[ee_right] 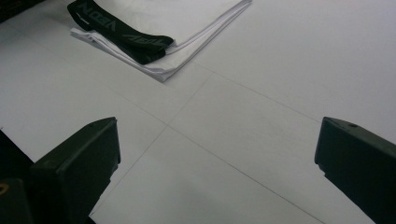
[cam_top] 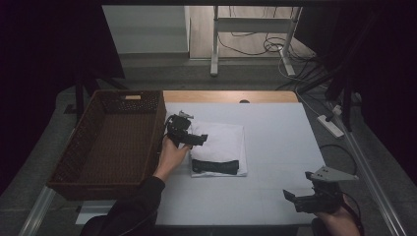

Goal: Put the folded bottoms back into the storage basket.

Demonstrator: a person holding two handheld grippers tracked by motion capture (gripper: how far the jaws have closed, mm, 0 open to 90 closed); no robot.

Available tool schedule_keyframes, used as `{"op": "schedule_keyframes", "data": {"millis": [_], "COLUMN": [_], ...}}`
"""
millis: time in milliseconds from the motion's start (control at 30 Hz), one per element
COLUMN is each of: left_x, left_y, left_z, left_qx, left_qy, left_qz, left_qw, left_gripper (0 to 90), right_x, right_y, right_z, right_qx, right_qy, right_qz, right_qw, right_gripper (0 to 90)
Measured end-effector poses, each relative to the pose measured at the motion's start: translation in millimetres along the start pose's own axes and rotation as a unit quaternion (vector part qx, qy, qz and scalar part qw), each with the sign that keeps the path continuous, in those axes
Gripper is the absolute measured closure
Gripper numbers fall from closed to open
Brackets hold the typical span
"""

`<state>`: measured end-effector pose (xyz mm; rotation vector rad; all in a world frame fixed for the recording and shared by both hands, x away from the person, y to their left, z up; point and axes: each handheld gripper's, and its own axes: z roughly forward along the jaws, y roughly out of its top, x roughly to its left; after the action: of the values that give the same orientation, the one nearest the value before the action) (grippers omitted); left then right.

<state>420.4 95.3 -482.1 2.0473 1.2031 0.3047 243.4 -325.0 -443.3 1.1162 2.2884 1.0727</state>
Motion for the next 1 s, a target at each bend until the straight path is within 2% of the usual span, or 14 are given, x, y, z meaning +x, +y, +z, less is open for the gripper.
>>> {"op": "schedule_keyframes", "data": {"millis": [200,367,500,767,900,1000], "left_x": [11.3,17.0,27.7,38.7,46.4,51.5], "left_y": [1.3,2.0,3.1,8.4,9.9,10.1], "left_z": [12.8,21.1,29.7,38.6,44.6,49.6], "left_qx": [0.003,0.009,0.020,0.034,0.042,0.048], "left_qy": [0.007,0.012,0.012,0.029,0.023,0.029], "left_qz": [-0.026,-0.035,-0.050,-0.047,-0.059,-0.067], "left_qw": [0.9996,0.9993,0.9985,0.9979,0.9971,0.9962], "left_gripper": [0.2,0.2,0.2,0.2,0.1,0.2], "right_x": [0.0,-0.1,-0.1,0.1,0.1,0.1], "right_y": [0.0,0.0,-0.1,-0.1,0.0,0.0], "right_z": [0.1,0.2,0.2,0.3,0.3,0.2], "right_qx": [0.000,0.001,0.001,0.001,0.001,0.001], "right_qy": [0.001,0.001,0.002,0.003,0.003,0.004], "right_qz": [-0.001,-0.002,-0.003,-0.004,-0.005,-0.005], "right_qw": [1.0000,1.0000,1.0000,1.0000,1.0000,1.0000], "right_gripper": [1.2,1.2,1.2,1.2,1.2,1.1]}}
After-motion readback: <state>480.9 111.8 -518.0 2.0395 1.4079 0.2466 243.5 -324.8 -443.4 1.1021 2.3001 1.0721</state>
